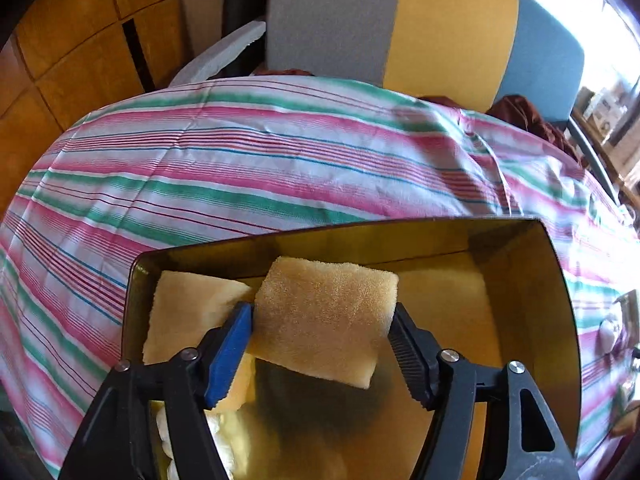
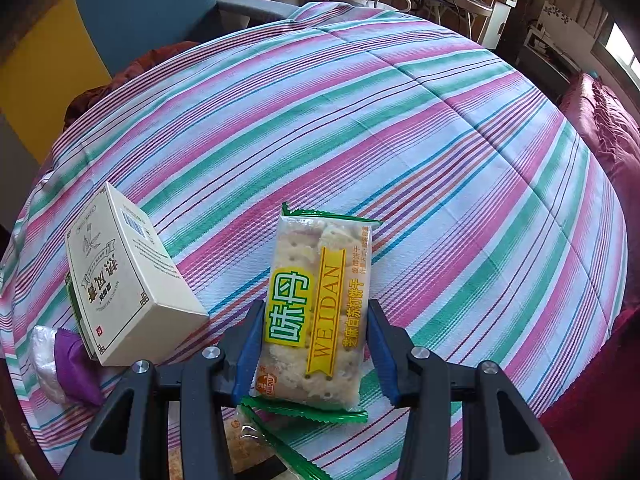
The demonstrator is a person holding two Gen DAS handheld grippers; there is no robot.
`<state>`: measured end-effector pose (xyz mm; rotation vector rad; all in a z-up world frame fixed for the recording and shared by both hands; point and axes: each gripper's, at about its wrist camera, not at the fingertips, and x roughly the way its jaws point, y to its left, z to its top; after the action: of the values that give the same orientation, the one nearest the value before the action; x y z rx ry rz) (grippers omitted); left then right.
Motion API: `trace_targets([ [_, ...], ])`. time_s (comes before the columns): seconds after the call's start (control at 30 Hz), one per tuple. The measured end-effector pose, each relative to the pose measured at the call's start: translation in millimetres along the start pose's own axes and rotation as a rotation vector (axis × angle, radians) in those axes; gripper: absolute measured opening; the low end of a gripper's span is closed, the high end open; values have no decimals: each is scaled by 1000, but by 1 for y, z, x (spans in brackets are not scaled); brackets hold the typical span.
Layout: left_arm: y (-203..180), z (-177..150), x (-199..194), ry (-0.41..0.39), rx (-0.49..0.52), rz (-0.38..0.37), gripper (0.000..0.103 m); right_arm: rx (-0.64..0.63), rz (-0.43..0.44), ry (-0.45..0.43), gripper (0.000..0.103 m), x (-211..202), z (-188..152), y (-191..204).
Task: Organize objects
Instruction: 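Release the sponge into the gold tray while the right gripper lifts the crackers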
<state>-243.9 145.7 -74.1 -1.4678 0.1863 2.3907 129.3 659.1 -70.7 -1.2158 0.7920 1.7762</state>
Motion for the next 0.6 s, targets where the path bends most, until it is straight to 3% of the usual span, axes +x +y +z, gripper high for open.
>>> trace_targets([
  [0.1,2,-4,-11,-33,0,-7,80,-2,-1,-1,49,-1,0,-2],
  [0.2,0,-9,-28,-75,16,12,80,8,6,-4,49,-4,1,-5],
  [0.27,-3,-19,-53,-145,34,23,80,20,8,-20,49,-8,1,-9],
  [0.47,-13,-78,-136,-336,84,76,83,43,32,-98,49,-28,3,-18],
  [0.6,-11,-107,-161,-369,79,70,84,47,67,-164,49,-48,0,-22],
])
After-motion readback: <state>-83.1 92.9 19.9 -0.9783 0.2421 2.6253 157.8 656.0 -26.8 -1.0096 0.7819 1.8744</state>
